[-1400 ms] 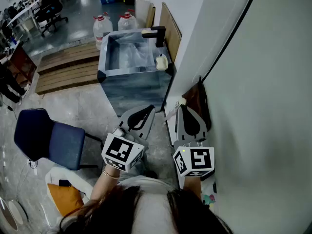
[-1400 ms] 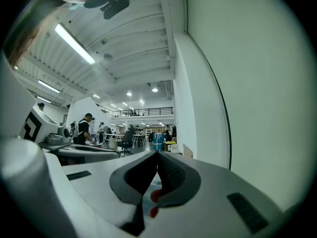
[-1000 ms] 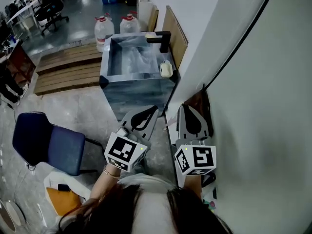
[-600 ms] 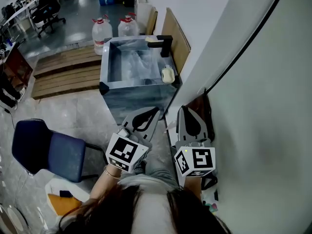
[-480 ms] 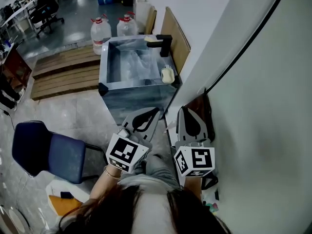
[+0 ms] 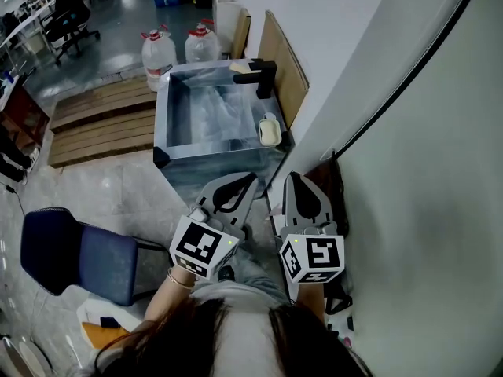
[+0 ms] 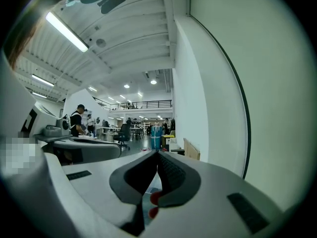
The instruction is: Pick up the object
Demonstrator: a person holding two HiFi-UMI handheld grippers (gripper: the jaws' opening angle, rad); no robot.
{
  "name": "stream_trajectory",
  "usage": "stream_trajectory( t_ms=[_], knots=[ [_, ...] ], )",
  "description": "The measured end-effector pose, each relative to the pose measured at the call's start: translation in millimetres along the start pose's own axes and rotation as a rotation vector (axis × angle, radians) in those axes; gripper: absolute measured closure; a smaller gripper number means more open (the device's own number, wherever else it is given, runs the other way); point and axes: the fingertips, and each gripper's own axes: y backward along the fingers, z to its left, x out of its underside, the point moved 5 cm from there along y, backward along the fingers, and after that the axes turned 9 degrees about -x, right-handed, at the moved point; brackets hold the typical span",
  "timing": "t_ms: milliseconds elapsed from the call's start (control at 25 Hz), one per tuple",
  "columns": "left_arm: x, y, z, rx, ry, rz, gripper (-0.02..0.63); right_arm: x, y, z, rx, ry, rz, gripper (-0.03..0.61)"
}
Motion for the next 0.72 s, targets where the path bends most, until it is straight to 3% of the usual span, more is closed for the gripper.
stream_trajectory(
  t_ms=[720],
  knots=[
    [10.2,-111.3,56.5,-0.011,0.015,0.031,0.604,26.2,-106.0,-76.4,-0.035,0.036,0.086,0.552]
  ],
)
